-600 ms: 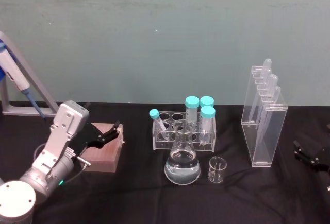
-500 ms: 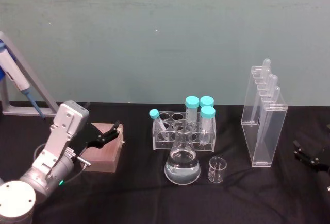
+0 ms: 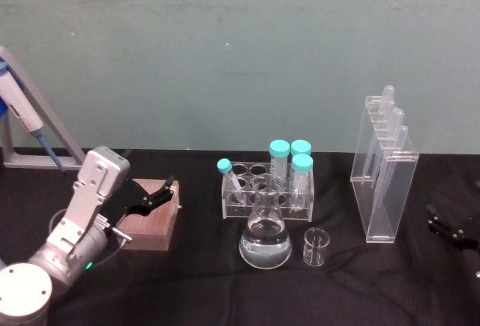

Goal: Place the experimental apparatus aside using one hand.

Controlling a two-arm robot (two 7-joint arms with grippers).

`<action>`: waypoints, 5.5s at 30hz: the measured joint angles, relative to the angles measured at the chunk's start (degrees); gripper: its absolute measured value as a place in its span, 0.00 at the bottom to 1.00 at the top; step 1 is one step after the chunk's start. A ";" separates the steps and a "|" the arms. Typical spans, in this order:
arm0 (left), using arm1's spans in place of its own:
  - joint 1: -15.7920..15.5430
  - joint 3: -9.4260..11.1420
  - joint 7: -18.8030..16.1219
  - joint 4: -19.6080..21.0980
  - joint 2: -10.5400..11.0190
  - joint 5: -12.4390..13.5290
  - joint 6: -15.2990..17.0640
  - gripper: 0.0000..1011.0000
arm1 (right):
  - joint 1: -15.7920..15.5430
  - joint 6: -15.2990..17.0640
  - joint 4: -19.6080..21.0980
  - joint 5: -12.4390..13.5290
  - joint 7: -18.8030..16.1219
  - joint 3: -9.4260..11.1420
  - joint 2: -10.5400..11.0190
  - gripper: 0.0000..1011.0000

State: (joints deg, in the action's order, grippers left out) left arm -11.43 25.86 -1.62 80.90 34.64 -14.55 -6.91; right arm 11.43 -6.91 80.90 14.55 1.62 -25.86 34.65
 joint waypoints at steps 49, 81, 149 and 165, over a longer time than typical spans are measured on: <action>0.00 0.00 0.00 0.00 0.00 0.00 0.00 0.99 | -6.15 -0.48 8.92 -1.06 2.15 5.64 -0.24 0.99; 0.00 0.00 0.00 0.00 0.00 0.00 0.00 0.99 | -1.35 -4.71 8.42 -2.20 -1.77 6.62 -11.25 0.99; 0.00 0.00 0.00 0.00 0.00 0.00 0.00 0.99 | 1.99 0.54 -2.81 -14.98 6.87 12.14 -31.90 0.99; 0.00 0.00 0.00 0.00 0.00 0.00 0.00 0.99 | 2.22 -0.25 -3.87 -15.45 4.28 14.52 -33.30 0.99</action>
State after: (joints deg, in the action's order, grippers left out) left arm -11.43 25.86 -1.62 80.90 34.65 -14.55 -6.90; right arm 13.65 -7.16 77.03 -0.90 5.89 -11.35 1.35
